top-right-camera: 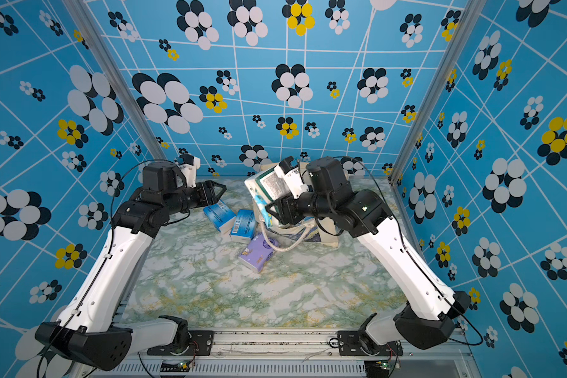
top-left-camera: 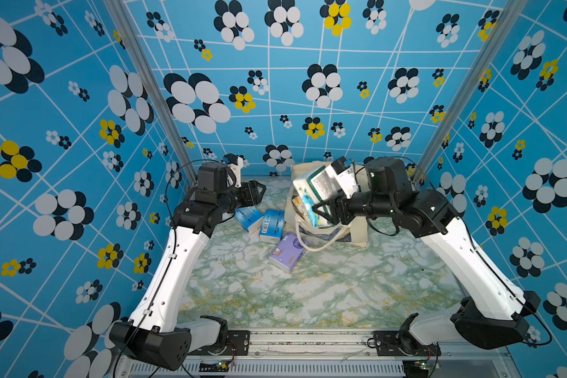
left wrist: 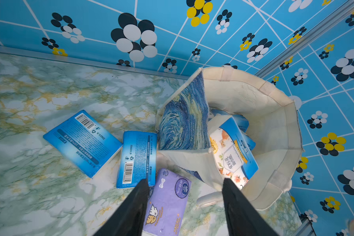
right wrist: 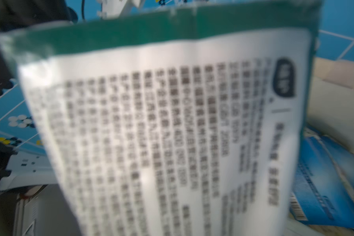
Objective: Put tissues into the canvas bag
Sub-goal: Place the pack of facial tissues in the canvas bag.
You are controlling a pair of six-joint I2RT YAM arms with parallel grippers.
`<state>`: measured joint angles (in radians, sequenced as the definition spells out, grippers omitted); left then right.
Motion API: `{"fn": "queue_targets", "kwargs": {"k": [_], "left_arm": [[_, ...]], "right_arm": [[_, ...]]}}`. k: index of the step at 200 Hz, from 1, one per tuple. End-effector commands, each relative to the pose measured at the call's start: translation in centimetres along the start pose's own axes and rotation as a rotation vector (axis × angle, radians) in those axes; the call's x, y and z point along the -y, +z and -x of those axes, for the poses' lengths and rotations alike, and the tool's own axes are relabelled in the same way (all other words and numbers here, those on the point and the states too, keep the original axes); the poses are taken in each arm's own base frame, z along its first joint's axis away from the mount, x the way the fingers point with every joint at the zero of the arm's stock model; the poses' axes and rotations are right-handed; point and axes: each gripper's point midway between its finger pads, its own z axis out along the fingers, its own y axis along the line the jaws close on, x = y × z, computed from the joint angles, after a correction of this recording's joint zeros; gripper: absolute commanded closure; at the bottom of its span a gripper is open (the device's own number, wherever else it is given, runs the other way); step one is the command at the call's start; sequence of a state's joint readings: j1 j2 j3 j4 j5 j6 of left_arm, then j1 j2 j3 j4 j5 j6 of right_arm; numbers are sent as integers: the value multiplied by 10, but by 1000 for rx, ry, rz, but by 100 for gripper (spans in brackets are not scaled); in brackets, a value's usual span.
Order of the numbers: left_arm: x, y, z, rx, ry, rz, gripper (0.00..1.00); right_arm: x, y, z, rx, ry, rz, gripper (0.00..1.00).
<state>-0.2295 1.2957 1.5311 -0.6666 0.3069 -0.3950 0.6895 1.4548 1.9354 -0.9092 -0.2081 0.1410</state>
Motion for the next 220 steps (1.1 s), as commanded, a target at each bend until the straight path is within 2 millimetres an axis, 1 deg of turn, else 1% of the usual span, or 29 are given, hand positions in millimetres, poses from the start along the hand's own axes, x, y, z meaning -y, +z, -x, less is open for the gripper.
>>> {"fn": "queue_targets", "kwargs": {"k": [1, 23, 43, 59, 68, 83, 98, 118, 136, 152, 161, 171, 196, 204, 220], "left_arm": [[4, 7, -2, -41, 24, 2, 39], [9, 16, -1, -71, 38, -5, 39], [14, 21, 0, -89, 57, 2, 38], [17, 27, -1, -106, 75, 10, 36], [18, 31, -2, -118, 90, 21, 34], [12, 35, -6, -142, 115, 69, 32], [6, 39, -11, -164, 127, 103, 29], [-1, 40, -16, -178, 128, 128, 29], [-5, 40, -19, -182, 126, 140, 28], [-8, 41, -22, -191, 119, 139, 27], [-9, 42, -23, -196, 113, 135, 27], [-9, 45, -24, -205, 109, 131, 27], [-2, 51, -21, -192, 97, 92, 28], [0, 54, -19, -187, 94, 77, 33], [6, 59, -15, -179, 85, 50, 43]], "right_arm": [[64, 6, -5, -64, -2, -300, 36], [122, 11, -6, -112, -4, -532, 36], [162, 17, -19, -198, -3, -675, 36], [184, 23, -34, -276, -4, -747, 36], [193, 27, -42, -318, -4, -771, 36], [206, 31, -56, -382, -6, -810, 35], [214, 37, -68, -439, -10, -833, 35], [222, 40, -76, -482, -19, -850, 32], [226, 40, -78, -495, -25, -866, 23], [228, 38, -74, -479, -18, -863, 18], [227, 37, -71, -460, -4, -847, 14], [225, 35, -65, -429, 18, -819, 12], [221, 26, -48, -340, 65, -782, 5], [221, 22, -43, -316, 76, -779, 3], [223, 15, -37, -280, 106, -768, 2]]}}
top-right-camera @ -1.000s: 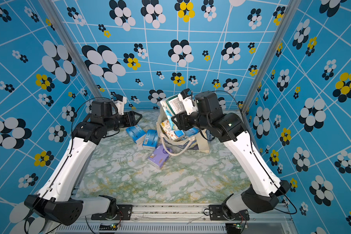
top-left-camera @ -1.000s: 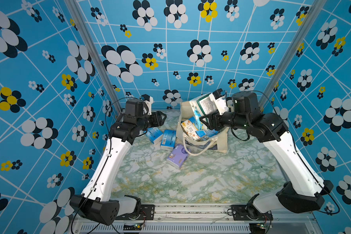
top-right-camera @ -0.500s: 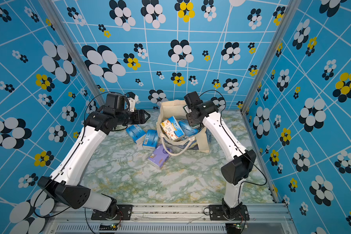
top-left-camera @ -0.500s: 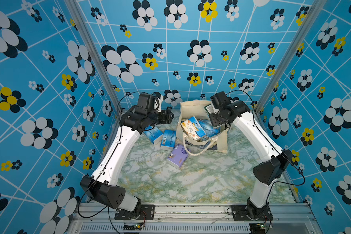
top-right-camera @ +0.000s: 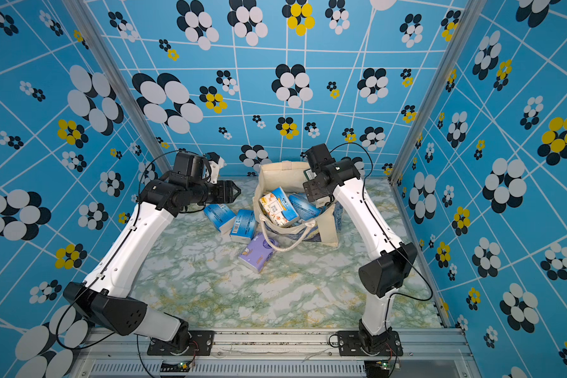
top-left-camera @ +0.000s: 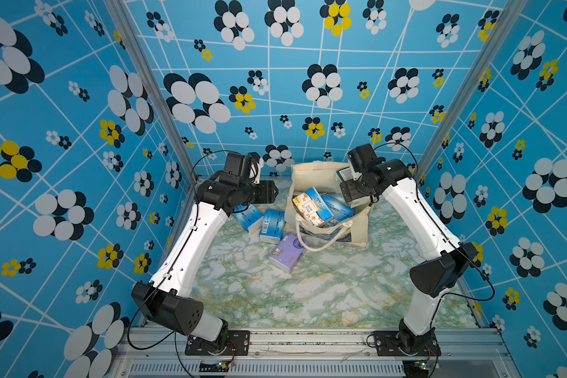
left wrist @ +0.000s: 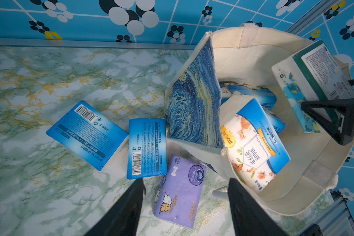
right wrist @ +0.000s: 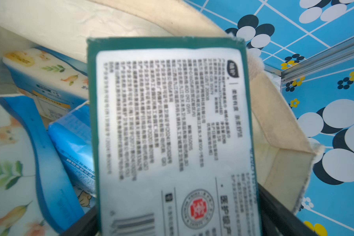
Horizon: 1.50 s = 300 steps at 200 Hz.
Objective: Put tissues into the canvas bag
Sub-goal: Place the pack of facial tissues in the canvas bag, then pick up the pack of facial tissues from the center of the board.
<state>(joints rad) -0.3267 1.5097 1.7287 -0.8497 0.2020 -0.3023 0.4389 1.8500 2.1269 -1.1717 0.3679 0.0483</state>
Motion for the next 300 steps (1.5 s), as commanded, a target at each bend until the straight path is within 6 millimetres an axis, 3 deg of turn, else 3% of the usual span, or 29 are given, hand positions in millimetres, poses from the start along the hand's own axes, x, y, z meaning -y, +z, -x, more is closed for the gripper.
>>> {"fn": "queue_targets", "kwargs": {"k": [1, 36, 60, 93, 120, 164, 190, 217, 262, 279, 300], "left_arm": [[5, 11, 8, 9, -8, -46, 44], [14, 19, 17, 8, 1, -75, 49], [19, 27, 24, 13, 5, -96, 50], [30, 38, 30, 17, 3, -136, 50], [35, 44, 30, 5, 10, -151, 50], [37, 47, 29, -17, 31, -145, 51], [18, 38, 24, -26, 71, -32, 51], [-8, 20, 12, -1, 86, 86, 49], [-61, 11, -35, -68, -105, 117, 38], [-77, 16, -53, -106, -140, 160, 26], [-74, 28, -68, -154, -170, 135, 10]], "right_arm": [[15, -31, 17, 102, 94, 43, 2], [29, -44, 19, 149, 166, 79, 2], [18, -44, 23, 161, 179, 152, 2], [4, -25, 30, 158, 195, 201, 3], [6, -29, 30, 167, 209, 197, 3], [27, -47, 1, 143, 210, 121, 3], [38, -55, -21, 122, 248, 94, 4], [34, -70, -37, 152, 300, 146, 4], [36, -86, -52, 172, 320, 167, 4], [35, -87, -53, 182, 322, 178, 4], [33, -87, -54, 180, 321, 185, 4]]}}
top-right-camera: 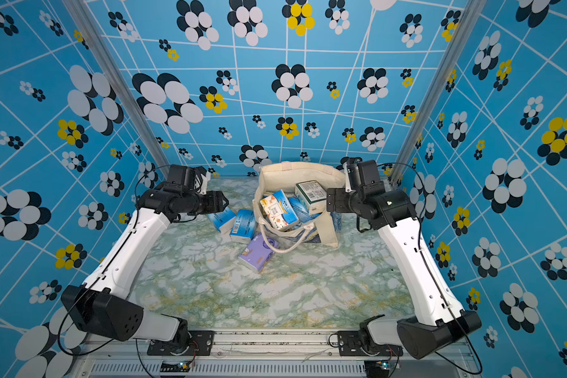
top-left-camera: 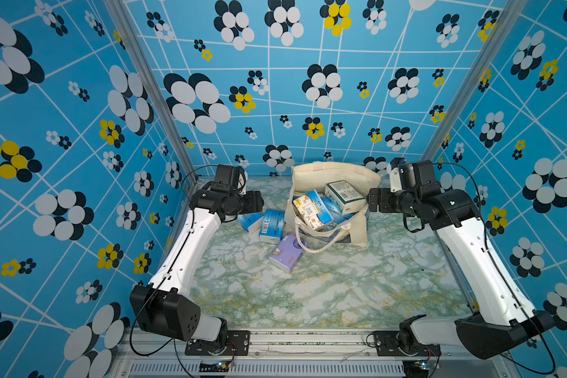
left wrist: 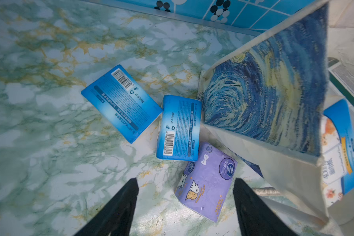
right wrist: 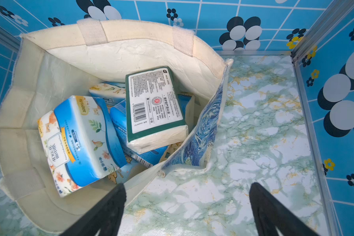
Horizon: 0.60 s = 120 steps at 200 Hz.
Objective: Put tissues into the canvas bag
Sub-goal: Pick up the pack of facial tissues from the center of the board.
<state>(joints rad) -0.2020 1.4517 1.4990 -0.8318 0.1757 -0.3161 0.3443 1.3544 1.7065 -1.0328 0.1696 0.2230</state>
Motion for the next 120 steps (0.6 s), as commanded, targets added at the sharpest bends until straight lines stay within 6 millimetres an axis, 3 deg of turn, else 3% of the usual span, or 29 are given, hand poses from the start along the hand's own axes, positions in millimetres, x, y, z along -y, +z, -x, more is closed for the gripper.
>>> {"fn": "queue_targets", "kwargs": {"k": [1, 15, 78, 120], "left_arm": [[0, 15, -19, -67, -36, -13, 9], [6, 25, -30, -105, -29, -22, 0], [18, 63, -56, -134, -52, -68, 1], [-1, 78, -71, -182, 33, 54, 1]], "right_arm": [[-3, 1, 0, 10, 21, 25, 4], [-4, 2, -1, 5, 23, 29, 4], [-4, 0, -6, 2, 17, 38, 4], [-3, 1, -13, -13, 12, 38, 4]]}}
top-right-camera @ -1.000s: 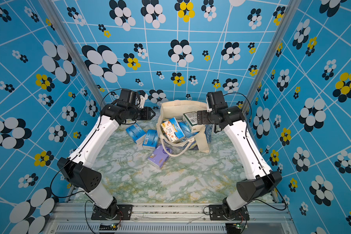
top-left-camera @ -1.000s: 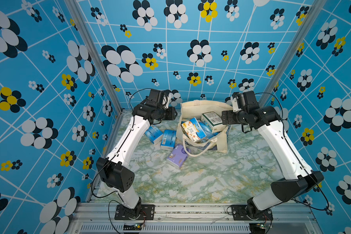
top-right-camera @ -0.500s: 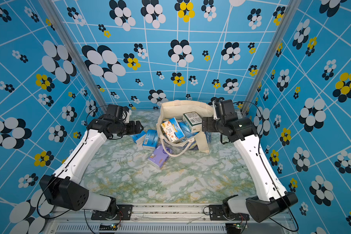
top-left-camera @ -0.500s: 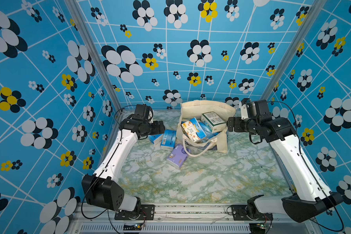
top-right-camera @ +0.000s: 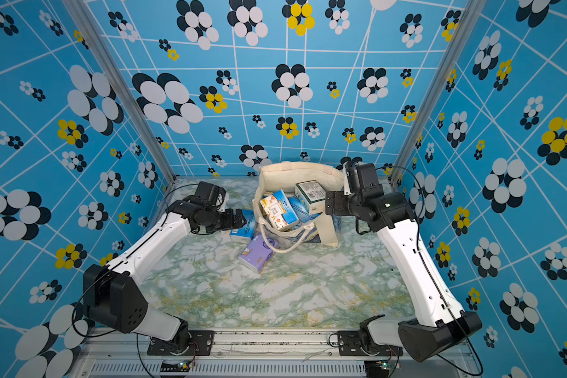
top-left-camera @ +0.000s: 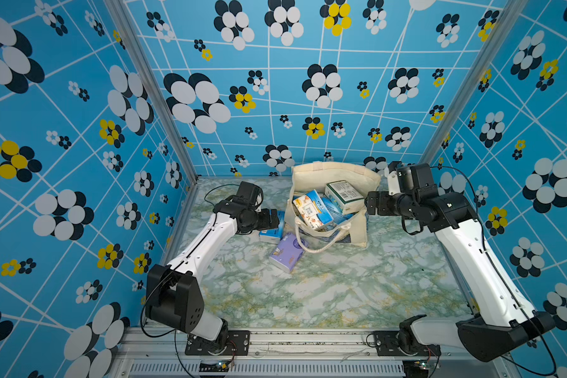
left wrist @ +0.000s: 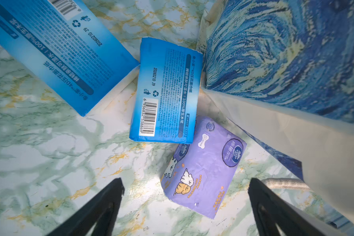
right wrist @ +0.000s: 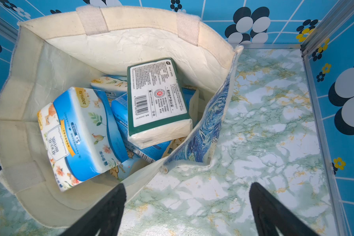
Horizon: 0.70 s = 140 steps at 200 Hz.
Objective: Put tissues into the canvas bag
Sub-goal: Pick up the pack of facial tissues from the center of the board.
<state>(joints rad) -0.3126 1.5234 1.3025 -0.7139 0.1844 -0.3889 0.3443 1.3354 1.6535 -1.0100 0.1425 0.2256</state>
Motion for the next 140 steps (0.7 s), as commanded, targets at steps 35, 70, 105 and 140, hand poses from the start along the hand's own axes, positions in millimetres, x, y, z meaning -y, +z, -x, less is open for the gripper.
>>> {"fn": "queue_targets", "kwargs": {"k": [35, 70, 105, 140], "left_arm": [[-17, 33, -6, -31, 16, 67, 1], [-16, 51, -1, -42, 30, 64, 1], [-20, 68, 5, -66, 91, 86, 1], [-20, 83, 8, -79, 144, 91, 1]], "right_arm": [[0, -3, -7, -4, 9, 17, 4], [0, -4, -6, -3, 3, 15, 4], [1, -4, -8, -4, -1, 10, 3], [2, -4, -8, -2, -2, 5, 3]]}}
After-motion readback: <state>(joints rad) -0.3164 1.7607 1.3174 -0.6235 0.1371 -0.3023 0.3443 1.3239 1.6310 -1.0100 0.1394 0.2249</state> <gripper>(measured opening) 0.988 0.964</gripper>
